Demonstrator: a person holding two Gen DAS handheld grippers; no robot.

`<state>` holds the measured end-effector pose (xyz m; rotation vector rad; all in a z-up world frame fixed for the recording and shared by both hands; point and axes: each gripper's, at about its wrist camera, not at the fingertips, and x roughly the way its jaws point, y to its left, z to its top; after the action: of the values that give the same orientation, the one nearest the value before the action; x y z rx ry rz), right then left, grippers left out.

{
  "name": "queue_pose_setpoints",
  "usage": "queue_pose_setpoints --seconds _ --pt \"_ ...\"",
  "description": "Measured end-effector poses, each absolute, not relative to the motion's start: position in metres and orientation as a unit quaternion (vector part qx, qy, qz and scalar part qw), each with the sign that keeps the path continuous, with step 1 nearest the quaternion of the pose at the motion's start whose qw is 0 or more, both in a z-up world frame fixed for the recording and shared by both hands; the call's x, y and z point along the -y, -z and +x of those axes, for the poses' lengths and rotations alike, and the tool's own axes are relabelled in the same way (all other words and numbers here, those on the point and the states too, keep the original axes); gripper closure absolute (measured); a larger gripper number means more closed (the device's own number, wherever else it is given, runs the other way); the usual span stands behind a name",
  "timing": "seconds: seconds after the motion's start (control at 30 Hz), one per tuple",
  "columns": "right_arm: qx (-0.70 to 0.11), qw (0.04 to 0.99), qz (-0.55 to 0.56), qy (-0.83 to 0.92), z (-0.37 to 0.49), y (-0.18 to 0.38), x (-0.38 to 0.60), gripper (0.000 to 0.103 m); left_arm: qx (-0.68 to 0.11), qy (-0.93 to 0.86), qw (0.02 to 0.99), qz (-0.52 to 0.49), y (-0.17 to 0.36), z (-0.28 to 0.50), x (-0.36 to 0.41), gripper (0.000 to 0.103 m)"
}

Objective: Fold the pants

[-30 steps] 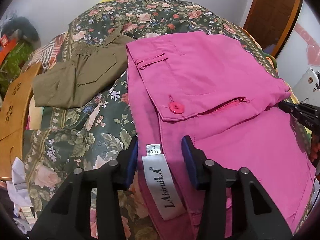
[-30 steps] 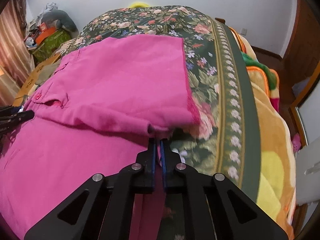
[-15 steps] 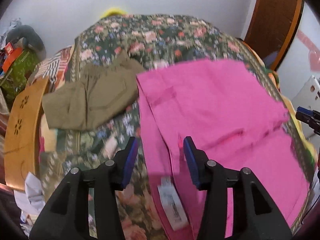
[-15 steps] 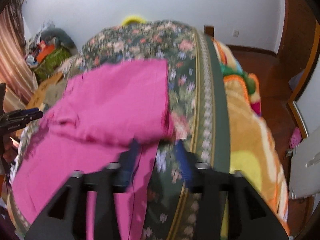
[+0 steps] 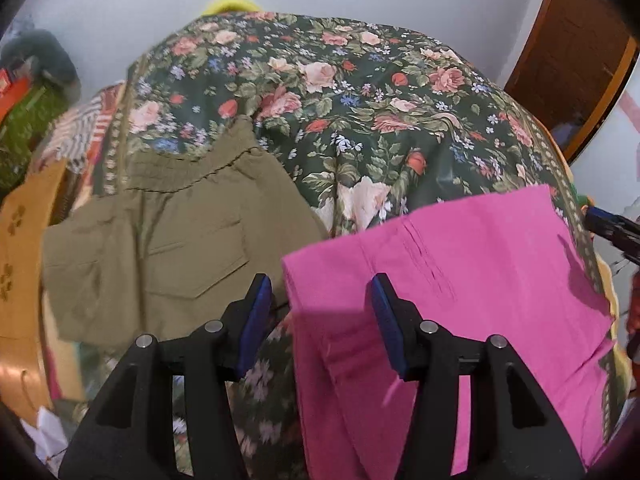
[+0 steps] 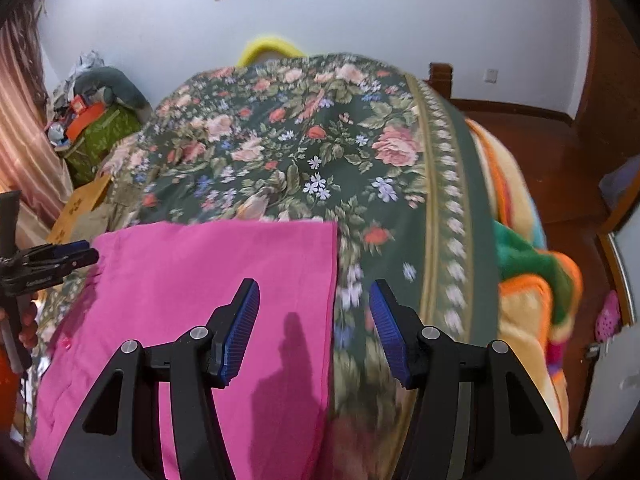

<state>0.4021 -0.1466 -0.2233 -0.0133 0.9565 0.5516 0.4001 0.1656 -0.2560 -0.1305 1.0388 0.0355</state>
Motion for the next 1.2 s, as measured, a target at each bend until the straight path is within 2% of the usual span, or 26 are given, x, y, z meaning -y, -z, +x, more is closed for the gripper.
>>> queue_pose_setpoints --seconds 0.17,0.23,0.27,0.3,0.37,0.47,0.63,0.73,0.8,0.83,0.87,0.9,0.97,1.13,1.2 --pt "-0.485 0.832 0.001 -0.272 0.437 0.252 0.131 0.05 -0.496 0.002 0.867 -0.053 0.268 0.413 -0.16 0.052" --pt "-0.482 0.83 0.006 -0.28 0.44 0.257 0.124 0.053 -0.493 0.007 0.869 -0.05 0.27 0.413 -0.158 0.058" --pt "-0.472 0.834 0.001 -0.284 0.438 0.254 0.121 0.063 -0.493 0.011 0.869 -0.051 0.27 0.412 -0.157 0.067" --pt "-0.465 0.837 -0.007 -0.288 0.436 0.252 0.119 0.079 -0.493 0.019 0.868 -0.052 0.269 0.412 -0.156 0.074" --pt "-0.458 0.839 -0.018 -0.292 0.434 0.246 0.113 0.099 -0.487 0.017 0.873 -0.038 0.264 0.409 -0.149 0.081" --pt "-0.442 0.846 -0.044 -0.294 0.435 0.236 0.104 0.1 -0.469 0.011 0.883 -0.015 0.251 0.404 -0.142 0.085" --pt "-0.397 0.866 -0.058 -0.299 0.441 0.199 0.093 0.1 -0.428 -0.024 0.903 -0.007 0.226 0.4 -0.15 0.085" --pt "-0.389 0.871 -0.057 -0.295 0.448 0.187 0.084 0.099 -0.436 -0.045 0.899 -0.011 0.23 0.407 -0.162 0.085" --pt "-0.408 0.861 -0.056 -0.299 0.452 0.19 0.078 0.098 -0.456 -0.05 0.889 -0.015 0.239 0.41 -0.165 0.081" --pt "-0.414 0.859 -0.062 -0.293 0.451 0.192 0.074 0.095 -0.471 -0.057 0.88 -0.014 0.246 0.413 -0.167 0.079" --pt "-0.421 0.859 -0.072 -0.283 0.448 0.195 0.073 0.089 -0.477 -0.061 0.877 -0.012 0.249 0.412 -0.167 0.073" --pt "-0.424 0.857 -0.08 -0.28 0.446 0.196 0.073 0.075 -0.48 -0.065 0.875 -0.007 0.251 0.411 -0.167 0.066" --pt "-0.428 0.856 -0.092 -0.274 0.436 0.196 0.077 0.054 -0.479 -0.078 0.874 0.002 0.251 0.405 -0.168 0.054" --pt "-0.415 0.856 -0.085 -0.296 0.396 0.18 0.105 0.054 -0.467 -0.065 0.882 -0.016 0.229 0.379 -0.166 0.052" --pt "-0.411 0.853 -0.076 -0.311 0.372 0.175 0.118 0.054 -0.461 -0.045 0.886 -0.02 0.22 0.361 -0.158 0.044"
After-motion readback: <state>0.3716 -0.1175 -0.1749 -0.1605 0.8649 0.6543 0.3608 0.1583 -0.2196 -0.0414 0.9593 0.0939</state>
